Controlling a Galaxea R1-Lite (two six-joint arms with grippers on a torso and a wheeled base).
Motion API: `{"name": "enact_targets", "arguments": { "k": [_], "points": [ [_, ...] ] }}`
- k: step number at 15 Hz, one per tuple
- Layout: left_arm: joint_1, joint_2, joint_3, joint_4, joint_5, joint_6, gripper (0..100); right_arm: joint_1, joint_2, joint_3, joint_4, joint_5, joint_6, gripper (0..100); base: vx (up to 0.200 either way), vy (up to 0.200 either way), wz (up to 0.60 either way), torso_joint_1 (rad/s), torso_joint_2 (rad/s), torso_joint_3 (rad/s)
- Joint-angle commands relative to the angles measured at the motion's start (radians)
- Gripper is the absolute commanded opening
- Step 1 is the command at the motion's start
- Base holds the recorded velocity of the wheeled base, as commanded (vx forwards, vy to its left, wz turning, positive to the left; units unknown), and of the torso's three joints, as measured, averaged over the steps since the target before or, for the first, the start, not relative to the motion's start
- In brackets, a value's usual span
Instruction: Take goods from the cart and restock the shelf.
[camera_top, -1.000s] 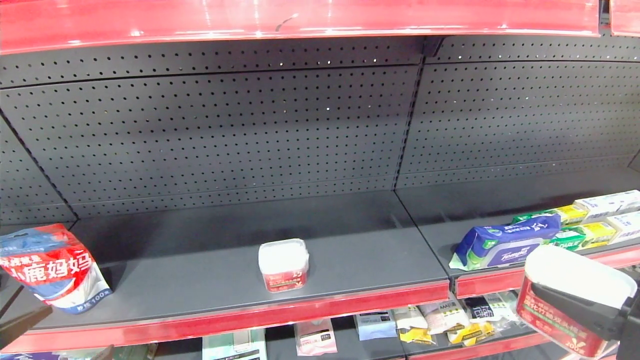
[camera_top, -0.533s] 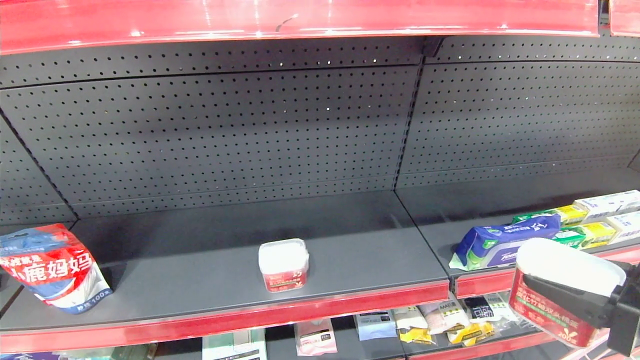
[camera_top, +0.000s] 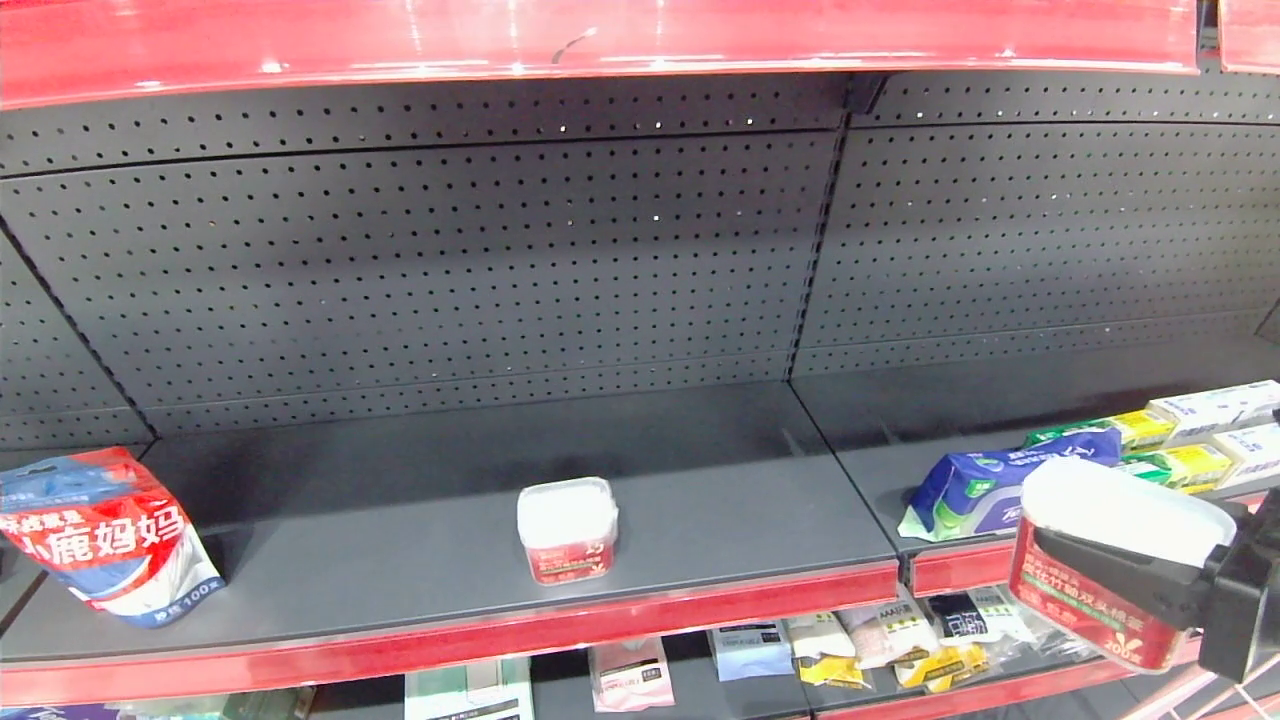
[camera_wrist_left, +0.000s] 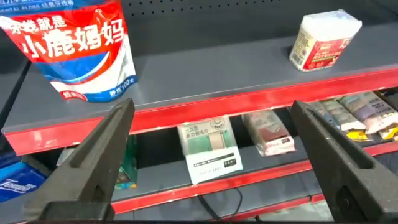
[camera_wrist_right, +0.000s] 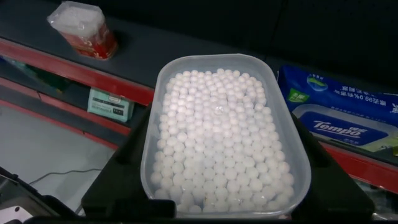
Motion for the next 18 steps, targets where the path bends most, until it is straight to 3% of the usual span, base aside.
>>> {"name": "enact_targets", "arguments": {
  "k": [1,3,7,12,18],
  "points": [
    [0.0,-0.001,0.0,0.0,0.0,-0.001,100,0.0,0.009,0.006,0.0,-0.002,-0.001,0,0.0,0.0,0.0,0.0,0.0,0.0],
    [0.0,0.001,0.0,0.0,0.0,-0.001,100,-0.002,0.011,0.004,0.0,-0.002,-0.001,0,0.0,0.0,0.0,0.0,0.0,0.0],
    [0.0,-0.001,0.0,-0.001,0.0,-0.001,100,-0.002,0.02,0.003,0.0,-0.002,0.001,0,0.0,0.0,0.6,-0.001,0.0,0.005],
    [-0.002,-0.007,0.0,0.0,0.0,0.0,100,-0.002,0.038,0.0,-0.012,-0.002,0.001,0,0.0,0.0,0.0,0.0,0.0,0.0],
    [-0.023,-0.044,0.014,-0.041,0.006,0.002,100,0.001,0.248,-0.002,-0.25,0.026,0.001,0,0.0,0.0,0.0,0.0,0.0,0.0]
  ]
}}
